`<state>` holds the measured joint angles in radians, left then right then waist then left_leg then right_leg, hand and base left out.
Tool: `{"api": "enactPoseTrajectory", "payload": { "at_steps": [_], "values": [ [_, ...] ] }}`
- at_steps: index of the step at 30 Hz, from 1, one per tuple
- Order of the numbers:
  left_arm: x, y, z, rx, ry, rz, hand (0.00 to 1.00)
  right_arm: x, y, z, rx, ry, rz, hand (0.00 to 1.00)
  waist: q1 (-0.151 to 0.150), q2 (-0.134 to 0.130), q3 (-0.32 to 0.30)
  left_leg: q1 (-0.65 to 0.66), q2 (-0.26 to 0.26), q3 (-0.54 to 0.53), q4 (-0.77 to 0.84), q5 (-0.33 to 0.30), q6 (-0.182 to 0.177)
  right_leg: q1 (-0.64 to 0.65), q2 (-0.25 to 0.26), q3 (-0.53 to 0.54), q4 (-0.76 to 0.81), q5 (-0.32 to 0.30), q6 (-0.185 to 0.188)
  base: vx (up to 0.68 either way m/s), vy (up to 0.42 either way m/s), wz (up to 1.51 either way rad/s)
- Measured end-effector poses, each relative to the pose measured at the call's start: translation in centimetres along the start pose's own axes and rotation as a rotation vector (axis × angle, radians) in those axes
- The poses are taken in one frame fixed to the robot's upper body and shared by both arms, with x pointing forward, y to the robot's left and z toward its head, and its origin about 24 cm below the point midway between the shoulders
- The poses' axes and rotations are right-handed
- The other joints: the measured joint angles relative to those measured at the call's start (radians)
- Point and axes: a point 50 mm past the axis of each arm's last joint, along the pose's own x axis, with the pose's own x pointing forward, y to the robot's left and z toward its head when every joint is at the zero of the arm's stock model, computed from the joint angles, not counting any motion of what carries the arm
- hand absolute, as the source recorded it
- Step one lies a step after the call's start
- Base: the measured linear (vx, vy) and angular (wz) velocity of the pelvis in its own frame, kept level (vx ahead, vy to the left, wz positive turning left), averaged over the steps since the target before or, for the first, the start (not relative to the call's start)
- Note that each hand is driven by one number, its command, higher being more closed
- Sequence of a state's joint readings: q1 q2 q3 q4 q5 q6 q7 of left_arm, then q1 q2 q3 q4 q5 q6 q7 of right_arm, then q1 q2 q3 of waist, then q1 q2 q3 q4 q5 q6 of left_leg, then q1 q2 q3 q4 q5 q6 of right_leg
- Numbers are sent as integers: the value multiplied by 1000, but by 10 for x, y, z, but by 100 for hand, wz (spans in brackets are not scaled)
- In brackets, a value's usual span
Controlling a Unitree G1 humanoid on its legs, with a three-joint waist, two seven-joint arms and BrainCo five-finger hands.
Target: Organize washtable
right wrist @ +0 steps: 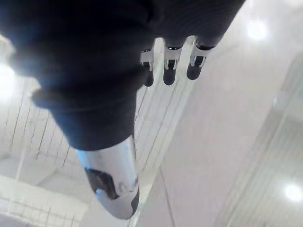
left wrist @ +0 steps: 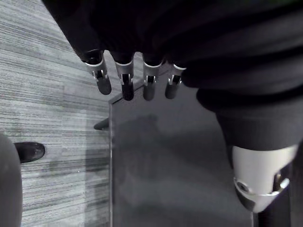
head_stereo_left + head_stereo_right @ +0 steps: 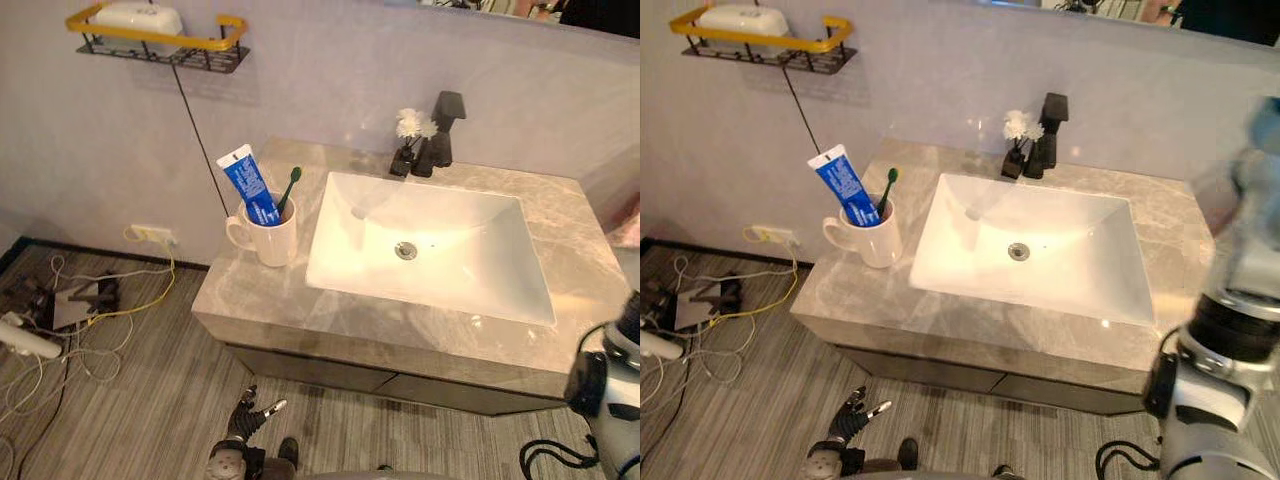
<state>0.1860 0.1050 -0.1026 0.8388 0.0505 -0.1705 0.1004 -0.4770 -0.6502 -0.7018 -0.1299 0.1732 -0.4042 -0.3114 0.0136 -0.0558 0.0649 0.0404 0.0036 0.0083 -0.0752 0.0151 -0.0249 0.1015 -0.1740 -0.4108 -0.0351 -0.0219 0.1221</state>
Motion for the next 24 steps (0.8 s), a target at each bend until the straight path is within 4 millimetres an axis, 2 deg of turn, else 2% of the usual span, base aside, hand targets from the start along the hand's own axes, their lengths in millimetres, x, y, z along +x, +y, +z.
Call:
{"api": "enactPoseTrajectory", "payload": {
  "at_steps": [1,2,3,4,5,6,8,9,10,11,12,14,15,16,17,20,24],
  "values": [
    [-1,-1,-2,-6,8,-9,0,-12,-24,-13,-81,87,-36,0,-5,4,-8,-4,0,1,-6,1,2,-7,0,3,-1,0,1,38,5,-9],
    [-1,-1,-3,-11,12,-9,0,-20,-36,-19,-125,135,-56,0,-8,6,-10,-4,0,1,-10,2,2,-9,0,3,-1,0,1,67,2,-5],
    [-1,-1,-6,-27,25,-1,0,-40,-58,-32,-199,245,-96,0,-18,9,-15,-6,0,0,-14,3,2,-12,1,2,-1,0,1,69,0,0],
    [-2,-1,-8,-32,38,2,0,-57,-72,-39,-233,328,-131,0,-29,12,-18,-9,0,0,-14,3,2,-14,1,1,-1,0,1,89,2,0],
    [-3,-2,-10,-37,46,0,0,-87,-93,-48,-301,461,-184,0,-43,17,-22,-10,0,1,-14,3,2,-16,0,1,-1,0,1,53,3,1],
    [-4,-2,-11,-38,48,-1,0,-94,-97,-49,-315,491,-191,0,-46,18,-22,-10,0,1,-14,3,2,-16,0,1,-1,0,1,56,5,-1],
    [-4,-2,-13,-63,57,-6,0,-148,-121,-52,-424,709,-220,0,-56,22,-26,-8,0,8,-13,3,2,-16,-1,3,-1,0,1,33,5,-6],
    [-5,-3,-13,-73,58,-3,0,-161,-125,-51,-443,759,-226,0,-56,21,-26,-8,1,10,-13,2,2,-16,-1,4,-1,0,1,14,4,-10],
    [-5,-3,-13,-92,61,2,0,-186,-131,-47,-485,854,-228,0,-57,26,-29,-7,2,20,-13,1,3,-17,-1,6,-1,0,1,-18,8,-9],
    [-6,-4,-14,-101,63,3,0,-213,-132,-43,-512,956,-217,0,-57,29,-31,-3,4,28,-13,-1,3,-17,-2,9,-1,-1,2,-17,8,-11],
    [-6,-4,-15,-105,64,4,0,-227,-132,-40,-520,1009,-210,0,-55,29,-31,1,6,32,-13,-3,2,-17,-3,12,-1,-1,2,-53,13,-17],
    [-7,-3,-18,-152,78,30,0,-280,-123,-25,-520,1216,-194,0,-55,31,-39,8,13,54,5,-19,1,-15,-2,22,2,-8,0,-60,5,-22],
    [-7,-4,-18,-159,80,32,0,-291,-120,-21,-516,1256,-194,0,-54,37,-43,8,15,59,15,-27,1,-15,-2,25,6,-12,-5,-46,-5,-20],
    [-9,-6,-19,-185,86,35,0,-311,-116,-11,-508,1338,-177,0,-54,38,-44,12,18,67,23,-33,0,-15,-3,30,17,-17,-5,-30,-5,-19],
    [-10,-8,-20,-200,86,36,0,-326,-112,-6,-502,1407,-141,0,-56,48,-46,22,20,78,22,-34,1,-15,-4,35,27,-19,-4,-25,-1,-21],
    [-11,-11,-21,-210,95,32,0,-349,-107,0,-477,1518,-76,0,-54,57,-48,28,24,95,21,-35,-1,-4,-3,43,33,-19,-3,-25,0,-15],
    [-12,-12,-22,-224,99,39,0,-405,-103,14,-421,1781,27,0,-49,57,-49,46,35,133,14,-38,-5,1,3,57,33,-20,-4,-34,-13,-11]
  ]
}}
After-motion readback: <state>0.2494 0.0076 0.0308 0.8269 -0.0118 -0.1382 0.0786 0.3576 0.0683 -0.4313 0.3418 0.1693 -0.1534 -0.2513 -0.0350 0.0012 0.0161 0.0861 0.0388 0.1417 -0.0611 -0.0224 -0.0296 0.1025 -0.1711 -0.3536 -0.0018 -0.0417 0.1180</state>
